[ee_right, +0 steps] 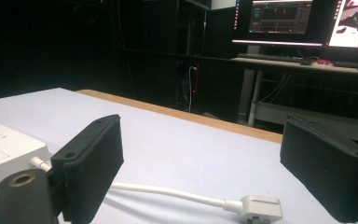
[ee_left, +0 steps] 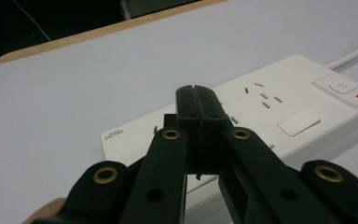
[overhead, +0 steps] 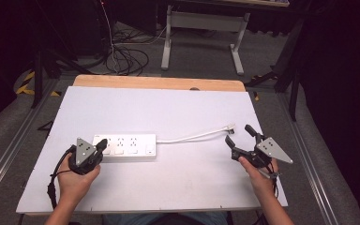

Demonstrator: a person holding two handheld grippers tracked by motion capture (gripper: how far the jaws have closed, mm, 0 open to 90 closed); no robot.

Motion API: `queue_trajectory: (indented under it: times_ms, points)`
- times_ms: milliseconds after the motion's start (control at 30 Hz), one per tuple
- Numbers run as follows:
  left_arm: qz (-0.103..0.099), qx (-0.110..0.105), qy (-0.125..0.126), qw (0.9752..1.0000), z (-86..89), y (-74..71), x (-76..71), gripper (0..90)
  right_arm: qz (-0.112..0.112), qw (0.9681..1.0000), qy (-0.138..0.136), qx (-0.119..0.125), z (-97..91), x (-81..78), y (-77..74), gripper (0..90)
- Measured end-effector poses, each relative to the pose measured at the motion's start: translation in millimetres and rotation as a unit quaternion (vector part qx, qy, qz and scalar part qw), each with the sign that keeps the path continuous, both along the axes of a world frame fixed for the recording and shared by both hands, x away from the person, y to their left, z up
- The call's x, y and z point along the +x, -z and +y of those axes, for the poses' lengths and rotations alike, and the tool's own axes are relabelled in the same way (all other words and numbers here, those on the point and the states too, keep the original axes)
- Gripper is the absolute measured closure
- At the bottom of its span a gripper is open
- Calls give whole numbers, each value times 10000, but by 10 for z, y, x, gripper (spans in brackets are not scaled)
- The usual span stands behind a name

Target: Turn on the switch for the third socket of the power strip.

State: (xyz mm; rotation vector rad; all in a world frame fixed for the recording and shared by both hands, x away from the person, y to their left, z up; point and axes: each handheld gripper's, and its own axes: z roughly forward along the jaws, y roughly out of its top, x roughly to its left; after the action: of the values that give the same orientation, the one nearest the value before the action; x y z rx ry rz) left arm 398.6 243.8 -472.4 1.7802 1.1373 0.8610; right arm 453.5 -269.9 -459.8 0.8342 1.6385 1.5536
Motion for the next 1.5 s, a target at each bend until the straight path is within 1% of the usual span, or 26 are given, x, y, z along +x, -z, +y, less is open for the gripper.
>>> queue_trajectory:
  times_ms: [67,267,367,567,600,667,733,967,1500]
  points:
    - [5,16,-14,10000,-2,3,5,900,-9,10000,-1,-6,1,0,0,138]
    - [125,24,8,9999,-14,16,23,900,-4,10000,-8,7,2,1,0,138]
    - [204,1,17,9998,-27,20,33,900,-6,10000,1,4,0,0,-1,138]
    - [366,20,59,9993,-45,32,48,900,-11,10000,-8,-1,2,4,1,140]
    - [375,53,52,9993,-41,32,51,900,-7,10000,-7,0,2,3,0,140]
    - [433,23,61,9990,-46,41,57,900,-10,10000,-7,-3,1,3,0,140]
    - [506,59,83,9987,-48,45,62,900,-10,10000,-8,-4,1,3,0,140]
    - [638,91,128,9978,-57,60,76,899,-8,10000,-7,-2,2,4,1,140]
    - [775,129,105,9969,-57,76,93,899,-14,10000,1,-17,3,2,-1,141]
